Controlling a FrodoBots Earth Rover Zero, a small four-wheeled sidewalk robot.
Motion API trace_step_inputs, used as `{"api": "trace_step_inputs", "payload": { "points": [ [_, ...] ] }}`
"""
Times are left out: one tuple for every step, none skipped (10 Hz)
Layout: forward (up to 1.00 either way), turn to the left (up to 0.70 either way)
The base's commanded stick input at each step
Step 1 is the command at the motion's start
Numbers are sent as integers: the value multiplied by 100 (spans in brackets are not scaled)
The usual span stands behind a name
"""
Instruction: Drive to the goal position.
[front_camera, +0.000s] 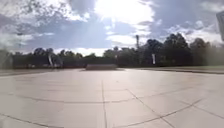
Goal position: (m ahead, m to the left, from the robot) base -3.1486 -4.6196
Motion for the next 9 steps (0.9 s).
{"api": "trace_step_inputs", "payload": {
  "points": [
    [55, -1],
    [55, -1],
    [55, -1],
    [55, -1],
    [55, -1],
    [54, -1],
    [55, -1],
    [55, -1],
    [55, -1]
  ]
}}
